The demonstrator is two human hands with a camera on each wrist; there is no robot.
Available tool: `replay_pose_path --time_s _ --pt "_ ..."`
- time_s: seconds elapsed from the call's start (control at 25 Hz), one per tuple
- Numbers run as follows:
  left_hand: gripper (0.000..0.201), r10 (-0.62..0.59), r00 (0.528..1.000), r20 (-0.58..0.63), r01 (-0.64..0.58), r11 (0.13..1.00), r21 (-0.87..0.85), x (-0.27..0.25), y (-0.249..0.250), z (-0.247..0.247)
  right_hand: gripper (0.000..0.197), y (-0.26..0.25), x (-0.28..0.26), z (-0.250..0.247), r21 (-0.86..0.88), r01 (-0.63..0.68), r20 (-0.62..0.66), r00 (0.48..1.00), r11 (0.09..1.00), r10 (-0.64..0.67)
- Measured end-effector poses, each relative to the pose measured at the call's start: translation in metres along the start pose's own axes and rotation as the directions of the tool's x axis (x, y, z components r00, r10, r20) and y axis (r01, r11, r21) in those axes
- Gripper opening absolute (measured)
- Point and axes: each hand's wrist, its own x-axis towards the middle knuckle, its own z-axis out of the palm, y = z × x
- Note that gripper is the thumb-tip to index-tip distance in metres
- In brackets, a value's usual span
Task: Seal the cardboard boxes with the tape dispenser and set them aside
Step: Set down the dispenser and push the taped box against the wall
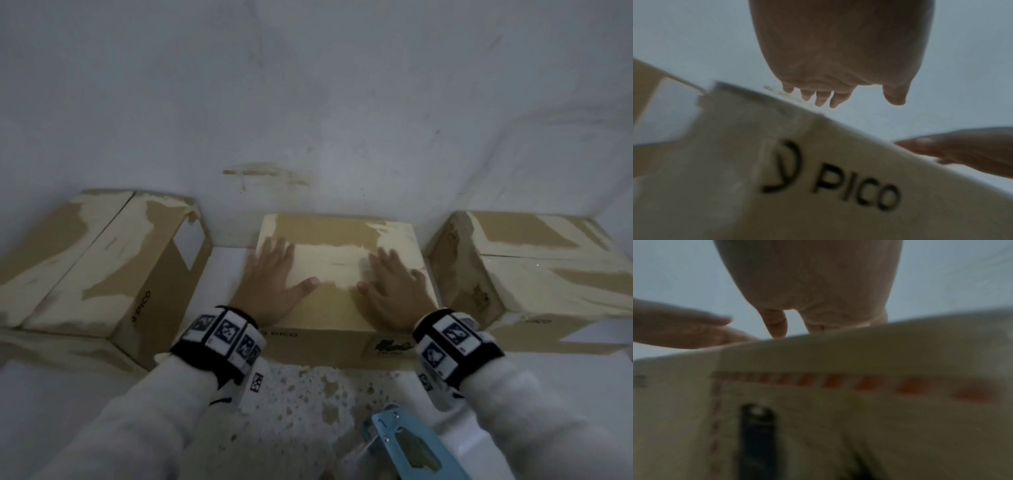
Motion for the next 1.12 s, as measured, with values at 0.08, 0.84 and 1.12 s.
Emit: replay_pose_path --time_s 0.08,0.84,1.12 --pt "0.084 0.126 0.991 0.043 -0.129 0.989 0.066 0.007 0.025 0.012 0.064 -0.037 0.01 0.014 -0.091 0.16 0.105 0.983 0.983 -0.15" --pt "0.139 -0.017 0.999 0.027 0.019 0.997 -0.078 -0.004 -0.03 0.011 0.08 0.038 -0.004 0.013 -0.029 -0.026 -0.03 0.999 0.999 0.025" --pt "0.145 0.072 0.979 0.193 -0.135 0.933 0.334 -0.009 -0.018 0.018 0.12 0.033 -0.032 0.029 -0.222 0.174 0.072 0.984 0.96 -0.162"
